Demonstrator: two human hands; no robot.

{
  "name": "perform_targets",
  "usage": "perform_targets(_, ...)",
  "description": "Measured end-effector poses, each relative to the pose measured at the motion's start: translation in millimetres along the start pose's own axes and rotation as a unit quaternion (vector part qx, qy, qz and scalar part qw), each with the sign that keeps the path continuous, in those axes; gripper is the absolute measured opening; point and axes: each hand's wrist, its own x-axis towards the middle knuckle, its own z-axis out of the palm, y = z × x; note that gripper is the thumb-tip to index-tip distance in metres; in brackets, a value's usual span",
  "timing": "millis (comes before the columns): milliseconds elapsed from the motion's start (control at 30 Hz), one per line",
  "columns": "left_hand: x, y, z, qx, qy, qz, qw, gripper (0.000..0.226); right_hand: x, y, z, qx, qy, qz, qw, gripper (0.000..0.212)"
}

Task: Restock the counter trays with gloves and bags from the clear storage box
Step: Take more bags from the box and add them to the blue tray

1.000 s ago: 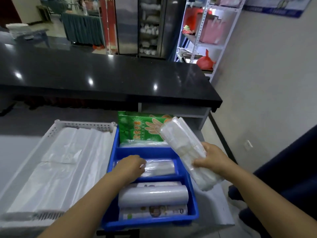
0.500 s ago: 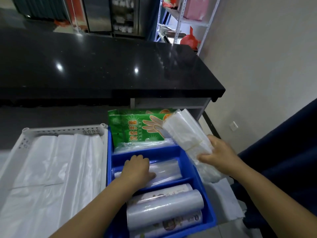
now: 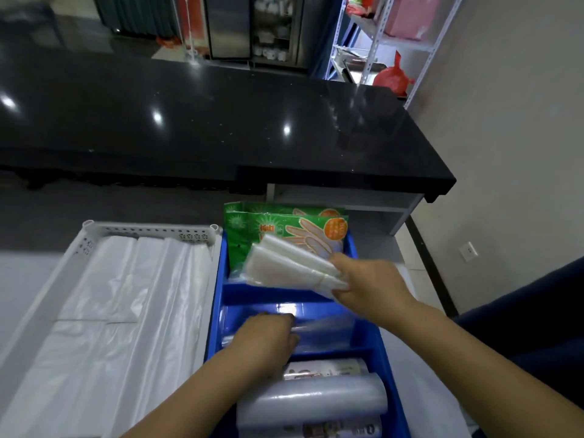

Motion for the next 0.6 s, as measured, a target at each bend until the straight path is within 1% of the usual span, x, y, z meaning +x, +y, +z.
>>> perform_targets(100, -12.2, 6.7, 1.6, 0.038, -0.008, 0.014, 0.999, 0.019, 9.0, -9.6, 11.1, -0.066, -0.017, -0.085, 0.994, 0.029)
perform_targets(200, -19.4, 13.7, 3.0, 0.069, -0.004, -0.004, 0.998, 0.013, 17.8, -16.5, 21.7, -0.103, -0.041, -0.149, 0.983, 0.035)
perform_targets(267, -22.5, 18.8, 4.3, 0.081, 0.000, -0.025, 0.996, 0.013, 23.3, -19.8, 28.5, -0.105, -0.055, -0.170, 0.978, 0.036)
perform_targets(367, -23.5, 23.3, 8.2, 0.080, 0.018, -0.043, 0.996, 0.016, 28.9, -20.8, 40.7, -0.072, -0.100, -0.180, 0.976, 0.035)
perform_targets(500, -23.4, 26.7, 9.5, 0.082, 0.013, -0.056, 0.995, 0.021, 34.2, -14.9, 51.2, 0.027, -0.201, -0.152, 0.967, 0.036)
perform_targets(600, -23.8, 27.0, 11.4, 0.089, 0.032, -0.064, 0.993, 0.024, 40.5, -13.5, 53.7, 0.053, -0.223, -0.142, 0.963, 0.042)
